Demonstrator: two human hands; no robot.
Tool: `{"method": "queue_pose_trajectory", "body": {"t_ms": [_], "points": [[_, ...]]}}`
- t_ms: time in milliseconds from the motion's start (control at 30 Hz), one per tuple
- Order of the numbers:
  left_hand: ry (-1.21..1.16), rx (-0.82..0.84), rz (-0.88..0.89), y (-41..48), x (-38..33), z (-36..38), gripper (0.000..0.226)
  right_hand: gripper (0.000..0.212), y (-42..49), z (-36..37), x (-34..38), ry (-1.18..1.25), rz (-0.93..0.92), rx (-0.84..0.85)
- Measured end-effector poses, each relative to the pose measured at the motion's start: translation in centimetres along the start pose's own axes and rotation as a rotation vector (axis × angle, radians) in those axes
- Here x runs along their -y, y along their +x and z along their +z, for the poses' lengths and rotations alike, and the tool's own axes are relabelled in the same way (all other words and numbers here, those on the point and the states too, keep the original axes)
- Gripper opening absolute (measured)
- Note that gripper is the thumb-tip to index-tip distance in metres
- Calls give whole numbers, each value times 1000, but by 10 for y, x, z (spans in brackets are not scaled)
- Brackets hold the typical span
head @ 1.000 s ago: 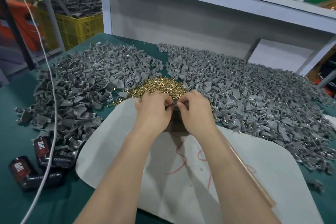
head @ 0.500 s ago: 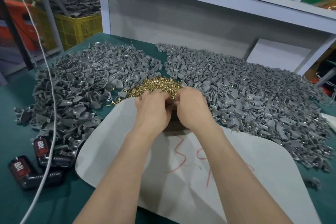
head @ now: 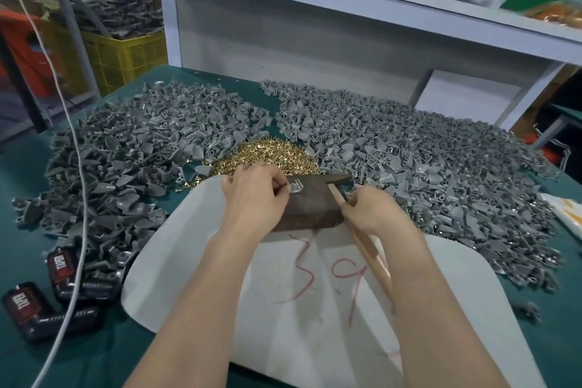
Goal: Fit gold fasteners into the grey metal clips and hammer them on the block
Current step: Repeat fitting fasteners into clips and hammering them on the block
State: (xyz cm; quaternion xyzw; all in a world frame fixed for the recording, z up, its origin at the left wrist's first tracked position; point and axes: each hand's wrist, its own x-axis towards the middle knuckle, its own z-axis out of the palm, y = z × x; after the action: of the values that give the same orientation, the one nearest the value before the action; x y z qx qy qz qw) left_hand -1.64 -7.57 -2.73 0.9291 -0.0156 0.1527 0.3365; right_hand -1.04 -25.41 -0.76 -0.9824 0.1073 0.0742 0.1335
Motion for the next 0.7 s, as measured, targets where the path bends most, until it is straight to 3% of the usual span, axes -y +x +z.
{"method": "queue_pose_trajectory", "body": {"t_ms": [100, 300, 400, 467, 500, 633, 700], "points": [[-6, 3, -1, 0, 0, 0, 12, 22, 4, 5, 2, -28, -3, -26], [-11, 1, -2, 0, 0, 0, 11, 19, 7, -10, 8, 55, -1, -24], [-5, -3, -2, 0, 0, 1, 7, 35, 6, -21, 14, 120, 11, -10], [1, -1, 0, 0, 0, 1, 7, 25, 7, -25, 13, 134, 17, -13], [3, 0, 1, 0, 0, 1, 7, 16, 7, -25, 12, 174, 13, -30], [-2, -9, 6, 0, -1, 1, 7, 18, -3, -31, 8, 448, -12, -164], [11, -23, 16, -1, -1, 2, 6, 21, -12, -36, 7, 362, -129, -249]]}}
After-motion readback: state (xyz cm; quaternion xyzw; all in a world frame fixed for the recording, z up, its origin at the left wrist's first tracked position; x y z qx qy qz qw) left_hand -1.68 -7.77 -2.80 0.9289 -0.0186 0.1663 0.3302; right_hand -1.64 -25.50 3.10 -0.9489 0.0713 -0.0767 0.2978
